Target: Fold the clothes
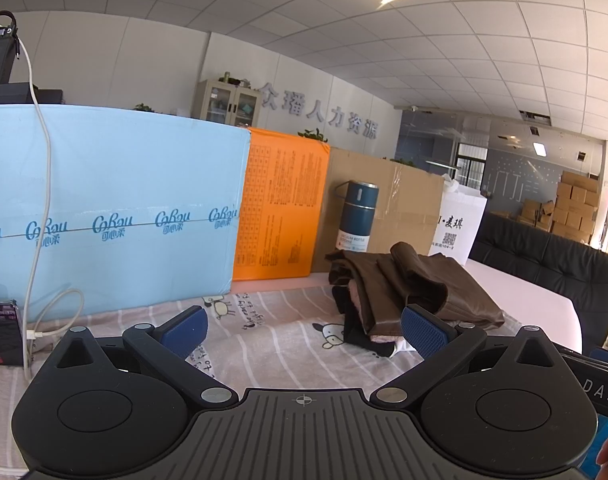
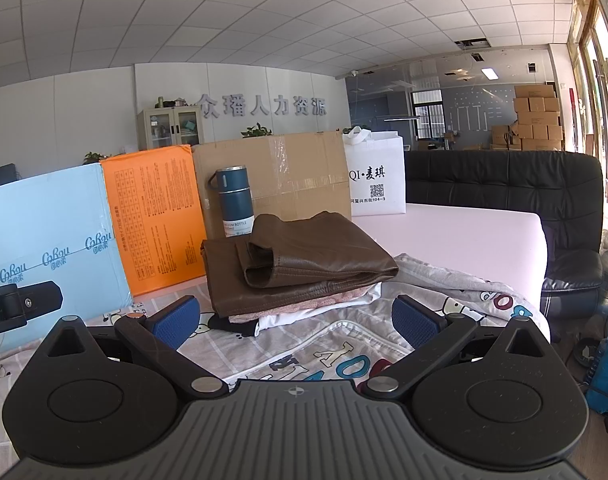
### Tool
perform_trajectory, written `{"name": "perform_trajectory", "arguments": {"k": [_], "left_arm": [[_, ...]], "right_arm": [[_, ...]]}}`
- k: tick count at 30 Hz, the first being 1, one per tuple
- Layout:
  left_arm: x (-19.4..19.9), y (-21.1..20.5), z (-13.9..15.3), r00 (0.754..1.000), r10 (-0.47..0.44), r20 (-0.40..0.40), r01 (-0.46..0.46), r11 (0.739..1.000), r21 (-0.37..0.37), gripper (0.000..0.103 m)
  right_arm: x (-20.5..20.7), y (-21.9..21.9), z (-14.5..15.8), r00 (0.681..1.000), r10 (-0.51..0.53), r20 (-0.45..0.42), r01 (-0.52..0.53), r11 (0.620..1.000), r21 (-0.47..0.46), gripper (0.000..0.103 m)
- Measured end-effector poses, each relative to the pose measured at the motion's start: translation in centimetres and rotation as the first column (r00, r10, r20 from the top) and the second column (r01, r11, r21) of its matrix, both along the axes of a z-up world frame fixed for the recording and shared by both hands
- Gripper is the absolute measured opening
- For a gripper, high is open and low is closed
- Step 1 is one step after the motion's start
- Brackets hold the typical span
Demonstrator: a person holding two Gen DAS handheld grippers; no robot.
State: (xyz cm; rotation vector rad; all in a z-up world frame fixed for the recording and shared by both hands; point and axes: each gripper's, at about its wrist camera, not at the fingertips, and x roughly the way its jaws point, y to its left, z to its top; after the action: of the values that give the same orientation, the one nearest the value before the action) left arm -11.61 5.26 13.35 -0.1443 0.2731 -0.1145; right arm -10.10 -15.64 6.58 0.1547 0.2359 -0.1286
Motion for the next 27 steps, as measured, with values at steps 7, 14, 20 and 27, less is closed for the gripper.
{"name": "perform_trajectory", "arguments": {"k": [7,14,20,27], "left_arm": [[0.04,-0.09,-0.02,1.000,-0.001,-0.001,0.001,1.000,0.000,0.103],[0.10,-0.05,-0.05,1.000,-0.001,-0.002,0.001,1.000,0.001,0.103],[0.19,-0.05,-0.15,1.000,-0.001,-0.002,0.001,1.000,0.003,0.103],[0.22,-0.07,-0.21,1.000,-0.003,-0.002,0.003,1.000,0.003,0.103]], "right_arm": [[-0.03,0.05,0.02,1.000,0.001,-0.001,-0.001,1.000,-0.001,0.103],[0.02,0.11,-0.01,1.000,0.000,0.000,0.000,1.000,-0.003,0.103],[0.13,0.18,0.02,1.000,0.001,0.001,-0.001,1.000,-0.005,0.103],[0.15,0.19,-0.01,1.000,0.001,0.000,-0.001,1.000,-0.005,0.103]]}}
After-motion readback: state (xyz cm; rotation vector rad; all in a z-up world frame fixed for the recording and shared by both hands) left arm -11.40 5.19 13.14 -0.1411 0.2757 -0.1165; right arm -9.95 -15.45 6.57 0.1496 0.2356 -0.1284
